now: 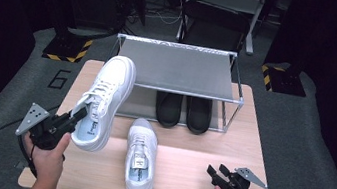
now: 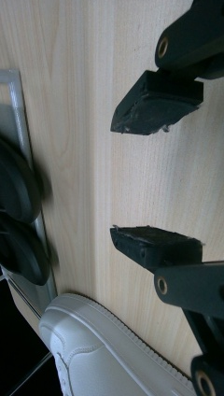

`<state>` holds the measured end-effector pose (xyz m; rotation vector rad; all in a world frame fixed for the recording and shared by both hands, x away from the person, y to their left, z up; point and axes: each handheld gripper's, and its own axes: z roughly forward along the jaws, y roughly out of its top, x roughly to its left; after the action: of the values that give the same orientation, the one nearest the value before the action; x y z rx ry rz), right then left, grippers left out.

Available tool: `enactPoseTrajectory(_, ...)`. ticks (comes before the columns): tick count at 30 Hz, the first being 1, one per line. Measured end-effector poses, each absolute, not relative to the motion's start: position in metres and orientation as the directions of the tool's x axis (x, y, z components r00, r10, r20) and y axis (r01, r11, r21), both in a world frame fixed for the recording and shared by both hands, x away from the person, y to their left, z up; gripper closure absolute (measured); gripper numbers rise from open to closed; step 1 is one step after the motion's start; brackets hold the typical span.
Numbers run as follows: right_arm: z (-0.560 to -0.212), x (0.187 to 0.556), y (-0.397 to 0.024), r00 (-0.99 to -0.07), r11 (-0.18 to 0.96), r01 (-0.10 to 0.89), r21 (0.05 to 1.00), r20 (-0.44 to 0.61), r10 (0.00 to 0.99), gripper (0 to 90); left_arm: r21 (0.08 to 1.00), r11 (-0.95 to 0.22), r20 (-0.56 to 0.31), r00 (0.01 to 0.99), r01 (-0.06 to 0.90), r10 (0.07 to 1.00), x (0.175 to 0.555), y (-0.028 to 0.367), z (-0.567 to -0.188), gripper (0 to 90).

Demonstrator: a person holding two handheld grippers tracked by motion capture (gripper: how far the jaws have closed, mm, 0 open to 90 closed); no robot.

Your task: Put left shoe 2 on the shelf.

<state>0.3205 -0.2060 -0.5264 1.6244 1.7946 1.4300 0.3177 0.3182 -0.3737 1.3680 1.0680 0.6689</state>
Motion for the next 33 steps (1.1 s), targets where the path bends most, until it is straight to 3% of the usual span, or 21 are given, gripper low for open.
enactPoseTrajectory(15,-0.526,0.321,-0.208,-0.293,-0.160,0.551,0.819,0.370,0.882,41.9,0.980,0.107,-0.171,0.443,0.166,0.880,0.352,0.299,-0.348,80.8)
enactPoseTrajectory(33,-0.527,0.321,-0.212,-0.291,-0.173,0.551,0.816,0.382,0.877,41.8,0.971,0.142,-0.214,0.428,0.193,0.878,0.420,0.270,-0.327,80.7)
